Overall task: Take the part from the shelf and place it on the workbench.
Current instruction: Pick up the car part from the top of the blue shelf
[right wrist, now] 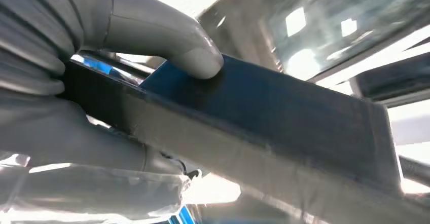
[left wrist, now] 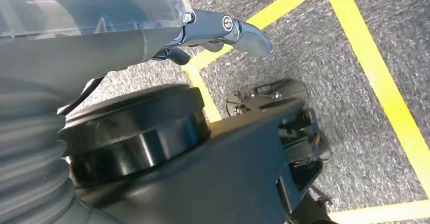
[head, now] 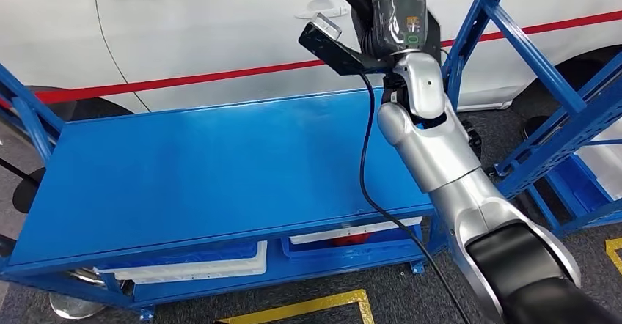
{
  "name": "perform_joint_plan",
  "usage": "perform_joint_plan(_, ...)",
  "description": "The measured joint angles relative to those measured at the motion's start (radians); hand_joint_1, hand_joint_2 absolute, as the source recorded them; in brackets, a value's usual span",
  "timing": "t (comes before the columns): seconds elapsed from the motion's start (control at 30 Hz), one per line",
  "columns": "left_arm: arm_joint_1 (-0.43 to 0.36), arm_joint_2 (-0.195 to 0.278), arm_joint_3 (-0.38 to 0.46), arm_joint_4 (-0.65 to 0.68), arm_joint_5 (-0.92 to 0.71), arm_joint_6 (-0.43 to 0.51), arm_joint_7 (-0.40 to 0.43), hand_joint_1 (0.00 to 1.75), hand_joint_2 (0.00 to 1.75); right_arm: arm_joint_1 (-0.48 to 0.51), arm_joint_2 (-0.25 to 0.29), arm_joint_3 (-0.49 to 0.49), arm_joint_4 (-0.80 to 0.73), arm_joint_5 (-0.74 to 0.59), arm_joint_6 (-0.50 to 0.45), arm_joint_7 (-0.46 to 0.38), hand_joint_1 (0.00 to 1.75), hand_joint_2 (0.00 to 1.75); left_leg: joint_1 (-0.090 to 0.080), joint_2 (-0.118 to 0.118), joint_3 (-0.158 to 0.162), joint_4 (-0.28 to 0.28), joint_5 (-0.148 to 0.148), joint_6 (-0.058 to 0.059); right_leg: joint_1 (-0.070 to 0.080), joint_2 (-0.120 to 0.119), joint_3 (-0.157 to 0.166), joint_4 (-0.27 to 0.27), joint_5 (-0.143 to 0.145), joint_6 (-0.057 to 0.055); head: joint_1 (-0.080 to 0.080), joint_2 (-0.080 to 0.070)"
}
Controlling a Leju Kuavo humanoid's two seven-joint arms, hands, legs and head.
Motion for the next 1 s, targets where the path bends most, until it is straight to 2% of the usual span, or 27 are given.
perform_joint_plan(0.07,0.0,0.0,0.0,0.0,0.001,0.007,0.001,0.0,1.75,0.036,-0.003,-0.017,-0.034,-0.137,0.018,-0.073,1.75,1.75,-0.002,0.001,0.0,0.0,-0.002,-0.01,0.005,0.001,0.004,-0.013,-0.003,-0.01,-0.002,0.0)
perform_joint_plan(0.13,0.0,0.001,0.0,0.0,0.003,0.014,-0.001,0.0,1.75,0.084,-0.005,-0.041,-0.075,-0.4,0.09,-0.185,1.75,1.75,0.0,0.002,-0.001,0.005,-0.011,-0.021,0.005,0.0,0.008,-0.017,-0.002,-0.023,-0.002,0.0)
perform_joint_plan(0.17,0.0,0.001,0.0,0.0,0.004,0.015,-0.002,0.0,1.75,0.113,-0.005,-0.055,-0.097,-0.568,0.151,-0.243,1.75,1.75,0.002,0.003,-0.009,0.026,-0.027,-0.025,0.004,-0.001,0.011,-0.02,-0.001,-0.031,-0.002,0.0)
perform_joint_plan(0.23,0.0,0.002,0.0,0.0,0.006,0.016,-0.004,0.0,1.75,0.186,-0.002,-0.082,-0.14,-0.897,0.311,-0.337,1.75,1.75,0.002,0.004,-0.052,0.128,-0.083,-0.031,0.004,-0.004,0.015,-0.022,-0.002,-0.04,-0.003,0.0)
perform_joint_plan(0.27,0.001,0.003,0.0,0.0,0.005,0.016,-0.003,0.0,1.75,0.227,-0.001,-0.095,-0.157,-1.038,0.4,-0.372,1.75,1.75,0.002,0.004,-0.083,0.196,-0.113,-0.032,0.006,-0.005,0.016,-0.022,-0.003,-0.043,-0.003,0.0)
perform_joint_plan(0.3,0.001,0.004,0.0,0.0,0.004,0.017,-0.001,0.0,1.75,0.27,0.0,-0.104,-0.169,-1.152,0.484,-0.396,1.75,1.75,0.002,0.004,-0.11,0.252,-0.131,-0.033,0.009,-0.006,0.017,-0.022,-0.005,-0.045,-0.003,0.0)
perform_joint_plan(0.33,0.002,0.005,0.0,0.0,0.003,0.018,0.001,0.0,1.75,0.311,0.003,-0.111,-0.178,-1.24,0.556,-0.414,1.75,1.75,0.002,0.004,-0.123,0.277,-0.131,-0.031,0.011,-0.006,0.018,-0.022,-0.006,-0.047,-0.003,0.0)
perform_joint_plan(0.37,0.002,0.007,0.0,0.0,0.002,0.02,0.003,0.0,1.75,0.348,0.008,-0.114,-0.183,-1.305,0.615,-0.427,1.75,1.75,0.001,0.004,-0.118,0.264,-0.113,-0.028,0.013,-0.005,0.019,-0.021,-0.007,-0.048,-0.003,0.0)
perform_joint_plan(0.43,0.002,0.008,0.0,0.0,0.005,0.026,0.006,0.0,1.75,0.413,0.023,-0.116,-0.19,-1.384,0.691,-0.45,1.75,1.75,-0.003,0.004,-0.062,0.142,-0.046,-0.015,0.017,-0.003,0.023,-0.021,-0.009,-0.048,-0.003,0.0)
perform_joint_plan(0.47,0.002,0.01,0.0,0.0,0.007,0.03,0.007,0.0,1.75,0.438,0.033,-0.115,-0.192,-1.407,0.714,-0.462,1.75,1.75,-0.006,0.004,-0.03,0.076,-0.022,-0.008,0.019,-0.002,0.024,-0.021,-0.01,-0.047,-0.002,0.0)
perform_joint_plan(0.5,0.002,0.011,0.0,0.0,0.01,0.033,0.008,0.0,1.75,0.459,0.042,-0.114,-0.193,-1.42,0.729,-0.472,1.75,1.75,-0.01,0.004,-0.007,0.029,-0.009,-0.002,0.02,-0.001,0.023,-0.02,-0.011,-0.045,-0.002,0.0)
perform_joint_plan(0.53,0.002,0.012,0.001,0.0,0.014,0.035,0.008,0.0,1.75,0.476,0.05,-0.112,-0.194,-1.427,0.738,-0.48,1.75,1.75,-0.013,0.003,0.004,0.004,-0.007,0.002,0.02,-0.001,0.022,-0.02,-0.011,-0.041,-0.002,0.0)
perform_joint_plan(0.6,0.005,0.014,0.002,0.0,0.018,0.039,0.009,0.0,1.75,0.502,0.064,-0.108,-0.195,-1.438,0.748,-0.488,1.75,1.75,-0.013,0.003,0.01,-0.007,-0.007,0.005,0.02,-0.001,0.021,-0.022,-0.01,-0.03,-0.002,0.0)
perform_joint_plan(0.67,0.007,0.015,0.003,0.0,0.022,0.043,0.01,0.0,1.75,0.519,0.073,-0.105,-0.198,-1.448,0.757,-0.489,1.75,1.75,-0.008,0.005,0.015,-0.02,0.002,0.013,0.019,-0.001,0.014,-0.003,-0.027,-0.02,-0.001,0.0)
perform_joint_plan(0.7,0.007,0.015,0.004,0.0,0.024,0.044,0.012,0.0,1.75,0.525,0.076,-0.102,-0.2,-1.453,0.763,-0.49,1.75,1.75,-0.005,0.008,0.018,-0.026,0.007,0.017,0.019,-0.001,-0.001,0.032,-0.05,-0.016,0.0,0.0)
perform_joint_plan(0.77,0.008,0.015,0.008,0.0,0.031,0.045,0.018,0.0,1.75,0.538,0.08,-0.096,-0.202,-1.459,0.773,-0.49,1.75,1.75,-0.004,0.013,0.019,-0.028,0.009,0.021,0.013,-0.001,-0.053,0.149,-0.113,-0.009,0.001,0.0)
perform_joint_plan(0.8,0.008,0.015,0.009,0.0,0.036,0.045,0.021,0.0,1.75,0.547,0.08,-0.092,-0.202,-1.46,0.778,-0.49,1.75,1.75,-0.004,0.015,0.019,-0.026,0.009,0.021,0.01,-0.001,-0.079,0.206,-0.135,-0.005,0.001,0.0)
perform_joint_plan(0.83,0.009,0.015,0.011,0.0,0.039,0.045,0.024,0.0,1.75,0.556,0.081,-0.088,-0.201,-1.461,0.783,-0.491,1.75,1.75,-0.004,0.018,0.018,-0.024,0.01,0.021,0.007,-0.002,-0.093,0.236,-0.141,-0.001,0.001,0.0)
perform_joint_plan(0.87,0.01,0.015,0.013,0.0,0.042,0.044,0.026,0.0,1.75,0.563,0.083,-0.083,-0.199,-1.461,0.788,-0.493,1.75,1.75,-0.003,0.021,0.016,-0.02,0.009,0.019,0.003,-0.004,-0.089,0.23,-0.128,0.003,0.001,0.0)
perform_joint_plan(0.9,0.01,0.015,0.015,0.0,0.044,0.044,0.029,0.0,1.75,0.567,0.085,-0.078,-0.198,-1.461,0.792,-0.497,1.75,1.75,-0.002,0.024,0.014,-0.016,0.007,0.017,-0.001,-0.008,-0.066,0.189,-0.1,0.005,0.001,0.0)
perform_joint_plan(0.97,0.01,0.015,0.018,0.0,0.048,0.044,0.033,0.0,1.75,0.569,0.094,-0.071,-0.197,-1.462,0.798,-0.508,1.75,1.75,-0.002,0.031,0.01,-0.003,0.001,0.008,-0.002,-0.028,-0.001,0.064,-0.045,0.006,0.001,0.0)
perform_joint_plan(1.0,0.01,0.015,0.019,0.0,0.049,0.045,0.035,0.0,1.75,0.569,0.1,-0.069,-0.197,-1.462,0.801,-0.513,1.75,1.75,-0.004,0.034,0.008,0.002,-0.002,0.003,-0.001,-0.034,0.019,0.021,-0.031,0.002,0.0,0.0)
